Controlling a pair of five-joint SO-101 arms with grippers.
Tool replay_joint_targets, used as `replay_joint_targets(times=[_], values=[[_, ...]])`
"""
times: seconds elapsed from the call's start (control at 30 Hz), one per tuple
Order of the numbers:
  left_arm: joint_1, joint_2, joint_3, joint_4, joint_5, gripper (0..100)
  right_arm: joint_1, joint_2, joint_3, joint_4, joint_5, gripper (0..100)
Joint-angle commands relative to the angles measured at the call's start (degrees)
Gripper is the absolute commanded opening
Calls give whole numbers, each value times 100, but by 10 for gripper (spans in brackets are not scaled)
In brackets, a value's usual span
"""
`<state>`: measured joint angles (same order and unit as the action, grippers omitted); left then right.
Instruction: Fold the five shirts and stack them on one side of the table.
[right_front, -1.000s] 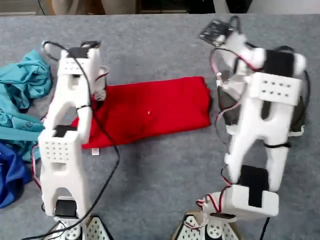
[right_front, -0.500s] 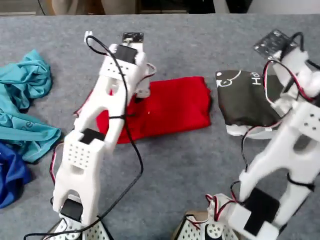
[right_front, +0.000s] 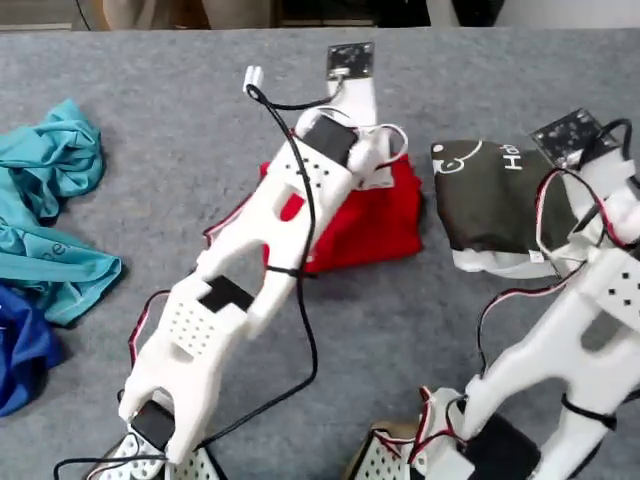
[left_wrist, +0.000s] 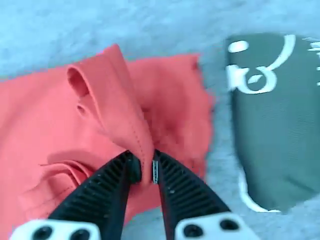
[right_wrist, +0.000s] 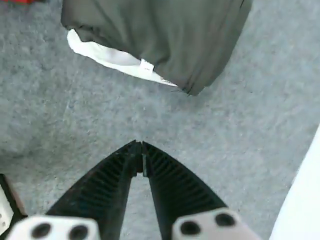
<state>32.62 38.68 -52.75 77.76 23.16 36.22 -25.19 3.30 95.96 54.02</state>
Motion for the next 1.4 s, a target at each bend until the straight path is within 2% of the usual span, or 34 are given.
replay_joint_targets(times=[0.0, 0.2, 0.47, 0.63, 0.77, 0.83, 0.9, 1.03, 1.1, 1.23, 1.37], values=[[79, -84, -281, -396, 132, 18, 66, -312, 154, -132, -62, 3], [105, 470, -237, -967, 132, 18, 48, -400, 163, -132, -62, 3], [413, 611, -554, -958, 132, 19, 48, -365, 171, -97, -62, 3], [369, 602, -571, -949, 378, 193, 40, -365, 171, -79, -62, 5], [237, 549, -738, -721, 501, 233, -251, -321, 215, -79, -105, 28], [35, 549, -1196, -255, 501, 224, -637, -215, 295, -70, -211, 65], [-281, 549, -1960, 396, 352, 190, -1174, 4, 286, -79, -651, 80], [-1222, 611, -3798, 1723, -360, 10, -2651, 910, -198, -70, -1600, 16], [-1662, 620, -4352, 2356, -677, 29, -3415, 1516, -725, -70, -2075, 2], [-2567, 505, -3745, 2347, -1055, 18, -4681, 2949, -1938, -70, -2743, 2], [-3288, 110, -2444, 2347, -1363, 18, -5490, 4549, -3266, 246, -3024, 2]])
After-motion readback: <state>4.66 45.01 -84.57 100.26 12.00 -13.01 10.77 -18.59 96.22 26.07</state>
